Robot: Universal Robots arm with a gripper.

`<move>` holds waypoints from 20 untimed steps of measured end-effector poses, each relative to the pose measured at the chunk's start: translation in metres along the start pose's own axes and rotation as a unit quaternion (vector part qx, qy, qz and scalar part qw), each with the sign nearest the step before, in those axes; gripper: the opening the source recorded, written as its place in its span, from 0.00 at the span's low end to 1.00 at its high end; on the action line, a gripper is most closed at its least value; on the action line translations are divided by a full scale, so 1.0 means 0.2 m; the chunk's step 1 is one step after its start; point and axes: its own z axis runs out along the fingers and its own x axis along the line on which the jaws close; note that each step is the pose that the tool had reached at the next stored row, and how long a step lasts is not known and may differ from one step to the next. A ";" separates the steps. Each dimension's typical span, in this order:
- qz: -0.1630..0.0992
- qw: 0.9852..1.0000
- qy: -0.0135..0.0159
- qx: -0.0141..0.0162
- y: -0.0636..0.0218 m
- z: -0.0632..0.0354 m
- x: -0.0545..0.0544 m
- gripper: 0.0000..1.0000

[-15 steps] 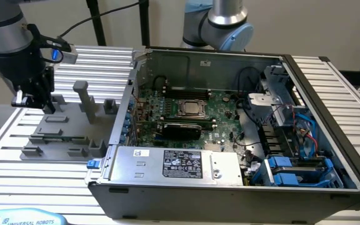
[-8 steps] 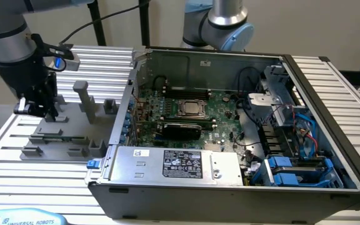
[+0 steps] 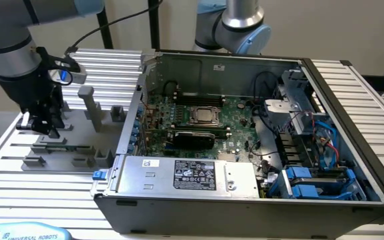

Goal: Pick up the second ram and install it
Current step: 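Pick up the second ram and move it above second insertion slot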

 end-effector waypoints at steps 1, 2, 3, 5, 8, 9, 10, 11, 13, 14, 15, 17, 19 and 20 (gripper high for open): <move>-0.001 1.000 0.000 0.000 0.000 0.009 0.00 0.36; -0.001 1.000 0.000 0.000 -0.001 0.019 0.01 0.36; -0.002 1.000 0.000 0.000 -0.001 0.028 0.01 0.36; -0.004 1.000 0.000 0.000 -0.001 0.046 0.01 0.36; -0.007 1.000 0.000 0.000 -0.002 0.073 0.01 0.36; -0.008 1.000 0.000 0.000 -0.002 0.081 0.01 0.36; -0.009 1.000 0.000 0.000 -0.003 0.091 0.01 0.36; -0.010 1.000 0.000 0.000 -0.003 0.100 0.01 0.36; -0.012 1.000 0.000 0.000 -0.003 0.118 0.01 0.36; -0.013 1.000 0.000 0.000 -0.004 0.127 0.01 0.36; -0.014 1.000 0.000 0.000 -0.004 0.136 0.02 0.36; -0.015 1.000 0.000 0.000 -0.004 0.154 0.02 0.36; -0.017 1.000 0.000 0.000 -0.005 0.173 0.02 0.36; -0.018 1.000 0.000 0.000 -0.005 0.182 0.02 0.36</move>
